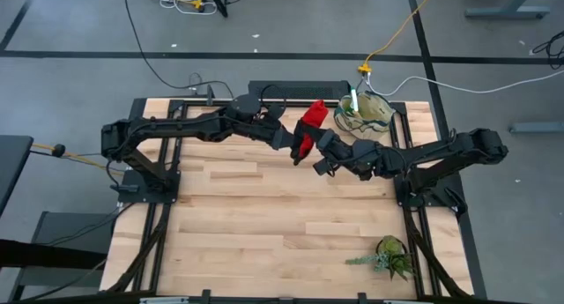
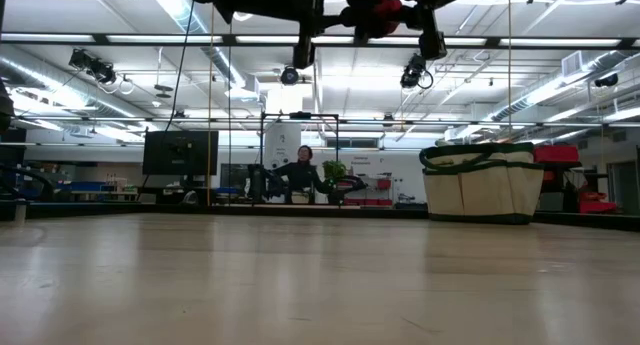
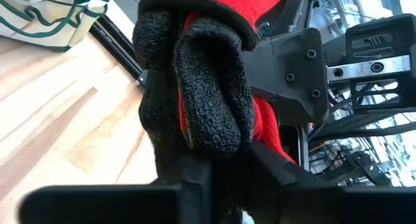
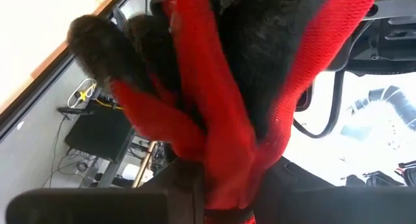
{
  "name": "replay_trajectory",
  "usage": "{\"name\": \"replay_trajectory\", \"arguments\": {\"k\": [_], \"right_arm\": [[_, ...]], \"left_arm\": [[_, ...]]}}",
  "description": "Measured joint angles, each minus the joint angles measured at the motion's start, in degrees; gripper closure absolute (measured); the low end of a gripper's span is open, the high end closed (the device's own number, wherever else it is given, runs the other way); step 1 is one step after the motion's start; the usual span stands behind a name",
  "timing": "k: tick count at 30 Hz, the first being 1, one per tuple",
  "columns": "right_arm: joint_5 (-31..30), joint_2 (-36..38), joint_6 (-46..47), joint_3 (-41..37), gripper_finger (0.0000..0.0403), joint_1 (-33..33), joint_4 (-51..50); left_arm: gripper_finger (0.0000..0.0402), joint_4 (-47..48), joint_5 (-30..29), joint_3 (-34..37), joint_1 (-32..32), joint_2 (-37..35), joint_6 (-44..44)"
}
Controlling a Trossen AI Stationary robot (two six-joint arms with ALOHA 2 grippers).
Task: Pick & Place Garden tools in Gardening bag
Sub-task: Put the red gloves into the gardening bag
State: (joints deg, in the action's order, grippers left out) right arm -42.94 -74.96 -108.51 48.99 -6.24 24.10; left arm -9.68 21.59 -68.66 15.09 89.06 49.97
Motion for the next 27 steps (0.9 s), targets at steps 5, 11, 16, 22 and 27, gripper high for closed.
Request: {"name": "replay_trajectory", "arguments": {"k": [5,11,16,22,27], "right_arm": [[0.08,0.0,0.02,0.0,0.0312,0.0,0.19],[0.55,0.0,0.02,0.0,0.0312,-0.04,0.22],[0.57,0.0,0.02,0.0,0.0312,-0.04,0.37],[0.54,0.0,0.02,0.0,0.0312,-0.04,0.37],[0.36,0.0,1.38,0.0,0.0312,-0.05,0.49]], "left_arm": [[0.025,0.21,-0.26,0.0,0.0,0.0,0.45],[0.0167,0.13,0.89,0.0,0.04,0.0,1.91],[0.013,-0.01,1.53,0.0,-0.15,0.0,1.98],[0.012,0.03,2.11,0.0,-0.24,0.0,2.28],[0.0123,0.03,3.9,0.0,0.51,0.0,3.64]]}}
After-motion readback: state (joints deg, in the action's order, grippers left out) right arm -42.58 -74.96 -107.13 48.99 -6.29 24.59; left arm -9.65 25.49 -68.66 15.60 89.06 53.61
